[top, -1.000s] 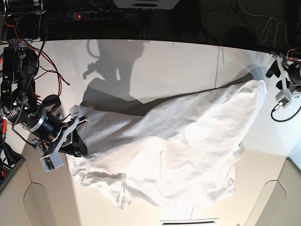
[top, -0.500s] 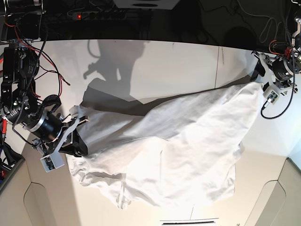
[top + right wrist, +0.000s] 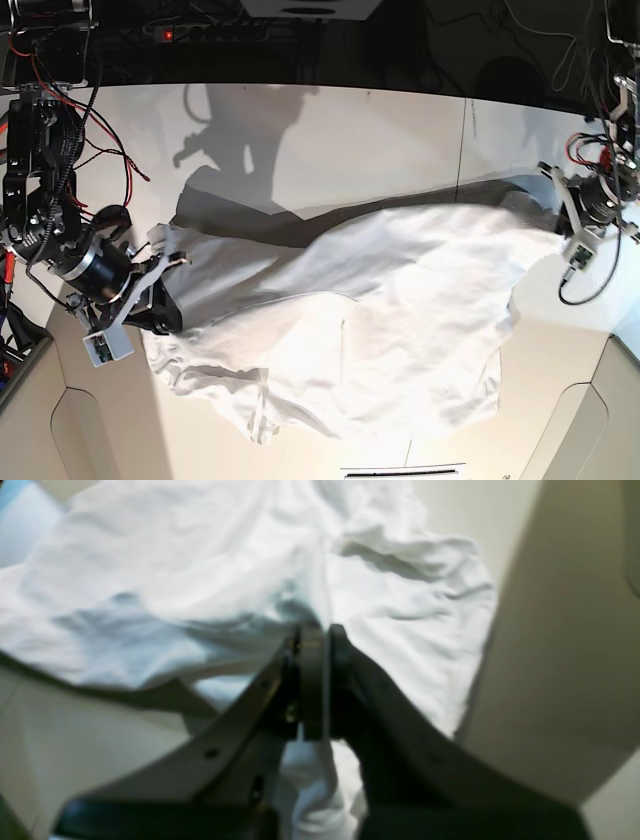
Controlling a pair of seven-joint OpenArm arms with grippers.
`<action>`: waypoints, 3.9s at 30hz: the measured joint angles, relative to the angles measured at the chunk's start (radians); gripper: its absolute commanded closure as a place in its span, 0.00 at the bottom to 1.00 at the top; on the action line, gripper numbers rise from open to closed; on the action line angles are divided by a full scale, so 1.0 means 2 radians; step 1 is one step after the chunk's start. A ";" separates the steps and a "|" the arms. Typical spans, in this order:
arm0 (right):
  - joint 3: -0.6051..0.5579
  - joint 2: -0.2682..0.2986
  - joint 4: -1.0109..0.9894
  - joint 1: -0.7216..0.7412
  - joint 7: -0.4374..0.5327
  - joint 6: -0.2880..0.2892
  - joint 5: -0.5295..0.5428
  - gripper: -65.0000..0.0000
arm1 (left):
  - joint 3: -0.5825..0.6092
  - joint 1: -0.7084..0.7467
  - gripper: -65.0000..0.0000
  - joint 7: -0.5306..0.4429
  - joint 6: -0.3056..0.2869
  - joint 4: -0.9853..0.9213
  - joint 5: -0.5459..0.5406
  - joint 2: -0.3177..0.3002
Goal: Layout the t-shirt on the table in an organized manner, then fold the t-shirt properly
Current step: 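Lift the held t-shirt edge with both grippers and stretch it taut, then lay the stretched t-shirt down flat and release with both grippers, then regrasp the t-shirt edge with the left gripper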
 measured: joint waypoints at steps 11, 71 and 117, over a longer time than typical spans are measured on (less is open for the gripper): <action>0.000 -0.002 0.000 0.080 0.007 -0.023 -0.021 1.00 | 0.001 -0.132 1.00 0.002 -0.004 0.028 -0.039 -0.082; 0.016 0.069 0.055 -0.096 -0.165 0.038 0.068 0.62 | 0.013 0.098 0.57 0.119 0.018 0.037 -0.143 -0.121; 0.109 0.028 -0.116 -0.055 -0.131 0.047 0.094 1.00 | -0.084 0.115 0.52 0.316 -0.090 0.040 -0.445 -0.090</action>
